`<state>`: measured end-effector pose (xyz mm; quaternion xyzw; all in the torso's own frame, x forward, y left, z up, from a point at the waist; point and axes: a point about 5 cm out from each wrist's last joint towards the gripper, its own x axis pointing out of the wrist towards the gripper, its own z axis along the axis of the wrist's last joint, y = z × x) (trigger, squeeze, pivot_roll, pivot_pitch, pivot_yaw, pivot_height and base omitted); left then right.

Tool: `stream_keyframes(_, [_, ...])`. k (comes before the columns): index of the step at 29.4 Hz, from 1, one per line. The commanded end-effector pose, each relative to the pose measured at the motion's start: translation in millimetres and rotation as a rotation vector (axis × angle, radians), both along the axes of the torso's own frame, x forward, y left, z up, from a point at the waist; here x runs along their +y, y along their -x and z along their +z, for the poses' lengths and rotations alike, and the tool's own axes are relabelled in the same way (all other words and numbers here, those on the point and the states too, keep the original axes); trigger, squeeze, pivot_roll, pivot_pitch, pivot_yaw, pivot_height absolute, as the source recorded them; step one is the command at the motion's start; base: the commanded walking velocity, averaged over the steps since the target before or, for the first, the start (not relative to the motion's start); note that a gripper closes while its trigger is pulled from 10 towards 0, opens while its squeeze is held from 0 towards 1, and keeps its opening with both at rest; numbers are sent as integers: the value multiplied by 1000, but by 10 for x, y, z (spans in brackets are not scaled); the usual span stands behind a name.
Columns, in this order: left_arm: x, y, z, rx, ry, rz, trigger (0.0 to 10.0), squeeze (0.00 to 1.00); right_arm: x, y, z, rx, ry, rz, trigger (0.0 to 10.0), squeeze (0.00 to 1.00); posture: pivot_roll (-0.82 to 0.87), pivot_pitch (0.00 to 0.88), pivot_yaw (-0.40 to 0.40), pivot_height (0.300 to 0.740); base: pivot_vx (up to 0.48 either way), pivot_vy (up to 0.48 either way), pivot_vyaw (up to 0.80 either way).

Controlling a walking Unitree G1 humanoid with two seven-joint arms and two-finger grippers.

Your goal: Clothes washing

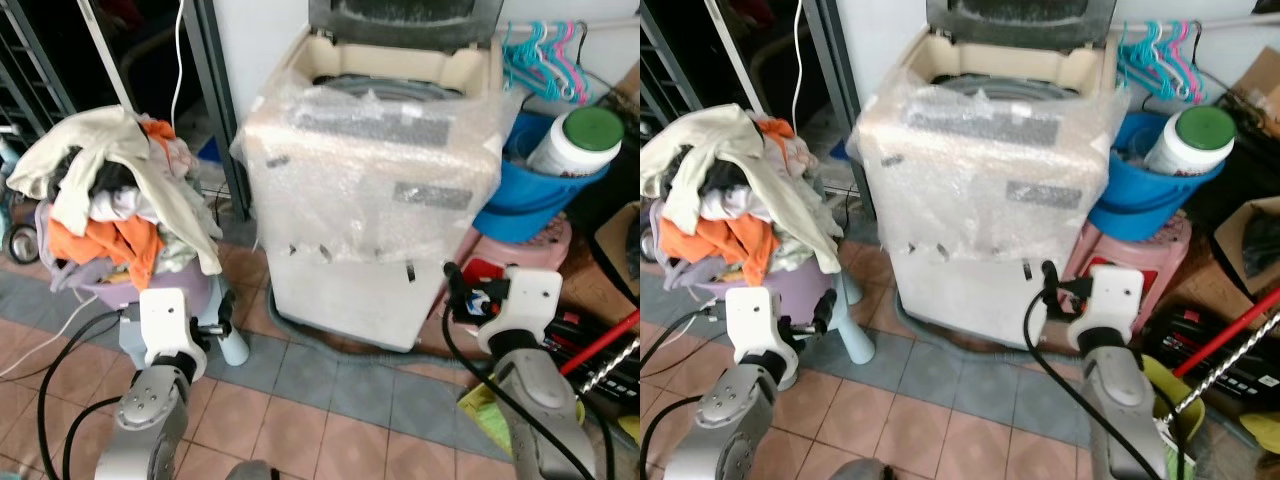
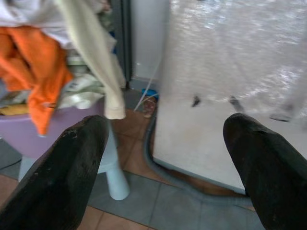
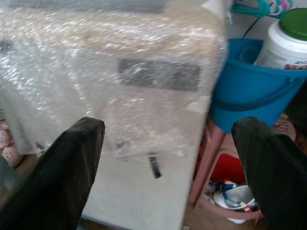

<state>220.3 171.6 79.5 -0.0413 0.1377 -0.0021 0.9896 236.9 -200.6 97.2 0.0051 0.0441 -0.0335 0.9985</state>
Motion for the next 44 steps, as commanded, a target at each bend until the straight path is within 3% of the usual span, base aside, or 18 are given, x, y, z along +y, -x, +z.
stream_keyframes(1, [86,-20,39,-7,-36,34,10000,0,76,-53,15,-3,-34,24,10000,0,-70,0,1,740,0,480,0])
stream_keyframes(9, [66,-57,51,-18,-31,15,10000,0,136,-60,19,8,39,40,10000,0,-80,0,10,740,0,480,0])
stream_keyframes(12, [71,-79,63,-30,-36,23,10000,0,184,-82,33,-1,-16,45,10000,0,-80,0,8,740,0,480,0])
stream_keyframes(14, [94,-97,74,-45,-28,55,10000,0,208,-107,48,10,114,41,10000,0,-80,0,4,740,0,480,0])
stream_keyframes(16, [132,-101,77,-45,-55,91,10000,0,287,-78,47,-2,-10,172,10000,0,-78,0,-3,740,0,0,0])
stream_keyframes(23, [129,-100,96,-68,-35,86,10000,0,204,-127,42,-3,98,112,10000,0,-55,0,-28,740,0,0,0])
stream_keyframes(24, [131,-103,85,-69,-30,94,10000,0,234,-144,17,15,36,100,10000,0,-52,0,-34,740,0,0,0])
stream_keyframes(27, [124,-132,105,-90,-38,88,10000,0,286,-172,49,-6,53,102,10000,0,-44,0,-42,740,215,0,0])
stream_keyframes(30, [158,-146,132,-98,-47,96,10000,0,366,-137,60,-5,36,206,10000,0,-50,0,-33,740,400,0,0])
stream_keyframes(36, [186,-105,62,-66,-41,101,10000,0,352,-153,120,-49,57,223,10000,0,-65,0,-17,740,401,0,452])
stream_keyframes(44, [123,-164,108,-90,-37,109,10000,0,382,-198,181,-85,89,283,10000,0,-74,0,-7,740,396,0,754])
